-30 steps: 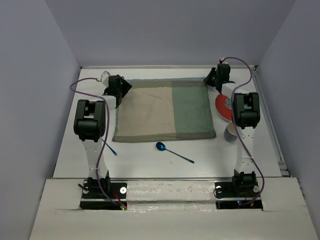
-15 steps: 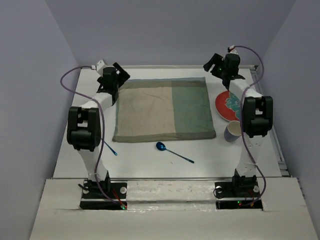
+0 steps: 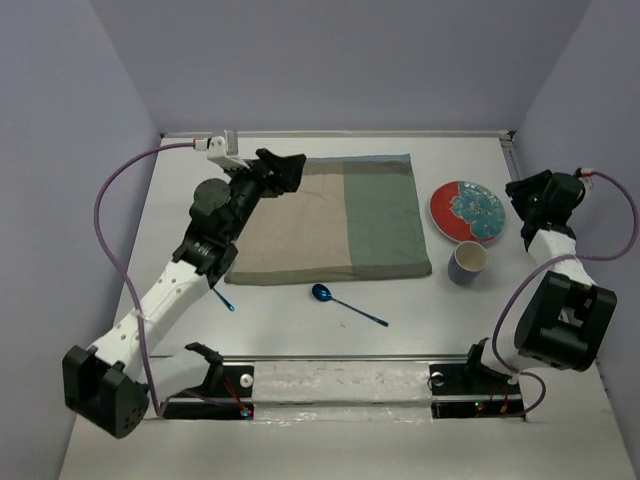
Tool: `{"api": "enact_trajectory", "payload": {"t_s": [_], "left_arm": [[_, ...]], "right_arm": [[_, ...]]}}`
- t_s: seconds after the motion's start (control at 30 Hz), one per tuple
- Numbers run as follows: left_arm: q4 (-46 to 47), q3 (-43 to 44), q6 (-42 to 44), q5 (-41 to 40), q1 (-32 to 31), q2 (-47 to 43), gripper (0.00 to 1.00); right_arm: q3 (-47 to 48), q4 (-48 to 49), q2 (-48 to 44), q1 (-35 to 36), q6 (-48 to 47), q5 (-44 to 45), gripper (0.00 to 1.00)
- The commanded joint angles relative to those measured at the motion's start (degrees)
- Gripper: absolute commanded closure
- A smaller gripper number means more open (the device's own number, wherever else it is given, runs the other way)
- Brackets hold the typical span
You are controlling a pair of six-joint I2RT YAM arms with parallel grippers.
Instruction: Set the dinner table for one person
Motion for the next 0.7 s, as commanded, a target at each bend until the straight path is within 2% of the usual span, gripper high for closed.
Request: {"api": "enact_trajectory", "payload": {"t_s": [0.0,0.1,0.13,0.23,0.33,0.4,0.57,0.67], "left_arm": [[-3.9,-6.0,7.2,5.0,-1.5,-10.4,0.01],[-12.8,-7.0,12.5,5.3,-1.8,-18.2,0.01],[-16.9,-7.9,14.1,4.8,-1.8,-21.7,0.01],[-21.4,-12.5,18.7,2.6,-1.9,-28.7,0.01],[-20.9,-17.7,20.0,-1.5,-2.0,-33.8,0.01],[-21.3,-16.8,20.6,-1.8,-2.3,-35.3,0.01],[-21.1,-17.1,19.9,1.7,-3.1,-37.5,0.01],[-21.3,-17.0,20.4,0.8,-5.2,-38.7,0.01]], "right_arm": [[-6.7,1.3,-4.9,-0.4,3.6,4.2,0.50],[-8.1,1.2,-3.2,-2.4,4.4,4.2,0.50],[-8.5,1.3,-2.4,-4.8,7.5,0.3,0.50],[-12.8,5.7,0.7,-9.6,12.5,-7.2,0.45],[-15.9,6.4,1.2,-11.4,12.3,-8.2,0.37],[-17.5,6.1,0.6,-12.0,12.1,-6.1,0.34],[-21.4,9.1,3.7,-12.5,14.2,-9.1,0.33],[-25.1,18.9,6.3,-12.5,18.1,-14.2,0.35]]}}
